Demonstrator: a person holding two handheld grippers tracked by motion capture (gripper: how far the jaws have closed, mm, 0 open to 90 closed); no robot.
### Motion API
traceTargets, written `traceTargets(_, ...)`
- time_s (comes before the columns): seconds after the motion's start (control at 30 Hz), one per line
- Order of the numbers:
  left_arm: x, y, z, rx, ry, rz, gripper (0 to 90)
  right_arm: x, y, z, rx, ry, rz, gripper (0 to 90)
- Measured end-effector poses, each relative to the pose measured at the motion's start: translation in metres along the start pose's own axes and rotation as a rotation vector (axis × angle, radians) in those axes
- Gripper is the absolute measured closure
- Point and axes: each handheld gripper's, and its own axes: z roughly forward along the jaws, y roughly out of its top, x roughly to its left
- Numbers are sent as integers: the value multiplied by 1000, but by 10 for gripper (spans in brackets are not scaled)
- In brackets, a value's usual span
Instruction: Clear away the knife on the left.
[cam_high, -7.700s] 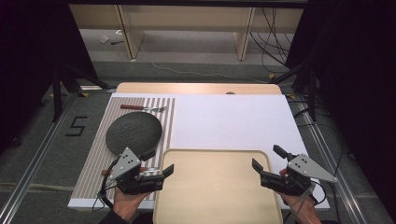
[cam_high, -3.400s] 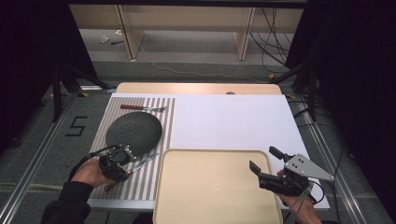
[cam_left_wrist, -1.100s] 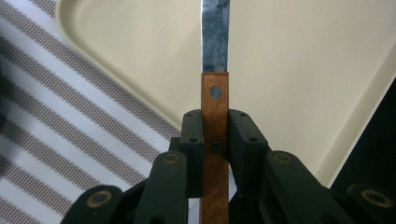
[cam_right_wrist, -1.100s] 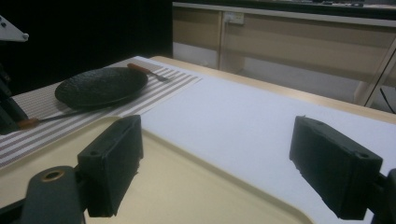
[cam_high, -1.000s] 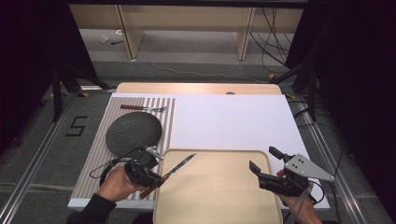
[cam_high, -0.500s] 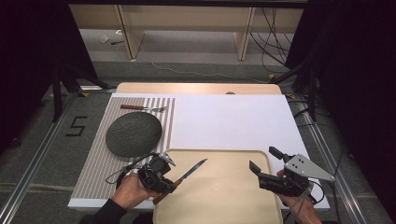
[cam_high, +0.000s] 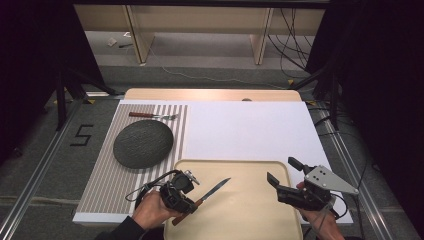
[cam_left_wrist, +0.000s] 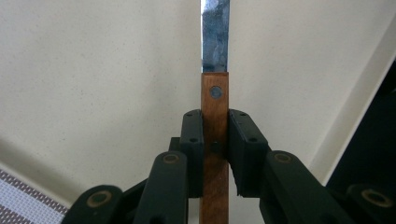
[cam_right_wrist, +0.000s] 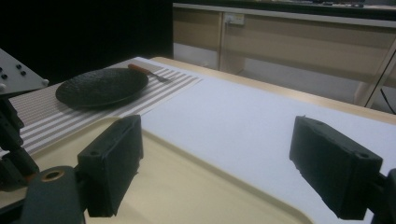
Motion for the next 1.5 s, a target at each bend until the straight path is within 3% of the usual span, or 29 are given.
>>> traceTargets(0.27,2,2,11,50,47,-18,764,0,0,0,-2,2,0,182)
traceTargets(0.5,4,2,18,72,52,-29,762,0,0,0,-3,3,-2,182)
traceTargets(0.87,5,2,18,57,39,-38,742,1,0,0,-3,4,-4,182)
traceTargets(1.03,3,3,16,53,18,-35,450,0,0,0,-3,5,-3,183)
traceTargets(1.27,-12,7,1,-41,86,49,312,1,0,0,-1,6,-4,183)
traceTargets(1.5,-23,9,-4,-151,126,133,259,1,0,0,-3,5,-5,183)
